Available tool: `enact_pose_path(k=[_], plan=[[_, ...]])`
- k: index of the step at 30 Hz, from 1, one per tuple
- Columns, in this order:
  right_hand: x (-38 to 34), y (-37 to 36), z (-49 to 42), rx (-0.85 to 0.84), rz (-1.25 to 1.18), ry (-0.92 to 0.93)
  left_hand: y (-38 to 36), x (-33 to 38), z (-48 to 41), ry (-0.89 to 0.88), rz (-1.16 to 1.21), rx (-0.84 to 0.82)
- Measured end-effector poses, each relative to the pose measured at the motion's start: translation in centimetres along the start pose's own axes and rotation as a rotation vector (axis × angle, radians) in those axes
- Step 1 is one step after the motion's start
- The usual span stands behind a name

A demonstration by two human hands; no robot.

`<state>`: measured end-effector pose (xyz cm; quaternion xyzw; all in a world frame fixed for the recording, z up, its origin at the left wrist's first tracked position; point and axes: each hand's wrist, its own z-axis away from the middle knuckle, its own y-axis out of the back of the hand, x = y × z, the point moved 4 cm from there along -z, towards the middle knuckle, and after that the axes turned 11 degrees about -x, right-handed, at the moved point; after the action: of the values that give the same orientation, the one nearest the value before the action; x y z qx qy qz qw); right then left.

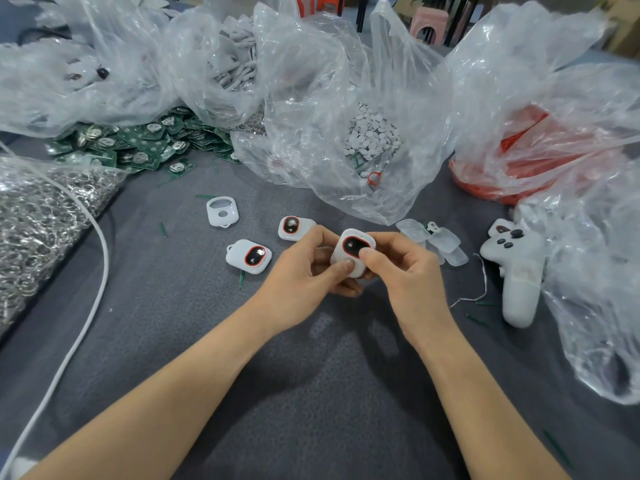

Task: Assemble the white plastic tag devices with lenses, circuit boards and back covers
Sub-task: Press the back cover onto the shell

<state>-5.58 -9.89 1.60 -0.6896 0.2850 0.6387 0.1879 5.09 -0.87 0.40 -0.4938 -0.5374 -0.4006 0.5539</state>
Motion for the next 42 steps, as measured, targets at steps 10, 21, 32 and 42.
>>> enact_pose_path(k=[10,21,32,42], plan=[[-0.37,0.0,0.05,-0.008,-0.007,0.012,-0.33,-0.03,0.22,0.017,-0.128,-0.049],[-0.62,-0.19,0.14,-0.058,0.085,0.07,-0.35,-0.09,0.26,0.012,-0.206,-0.052],[-0.3,-0.25,0.04,-0.08,0.049,0.014,-0.05,-0.38,0.09,0.033,-0.143,-0.028],[-0.23,-0.07,0.05,-0.107,0.054,0.013,-0.15,-0.17,0.24,0.034,-0.127,-0.056]])
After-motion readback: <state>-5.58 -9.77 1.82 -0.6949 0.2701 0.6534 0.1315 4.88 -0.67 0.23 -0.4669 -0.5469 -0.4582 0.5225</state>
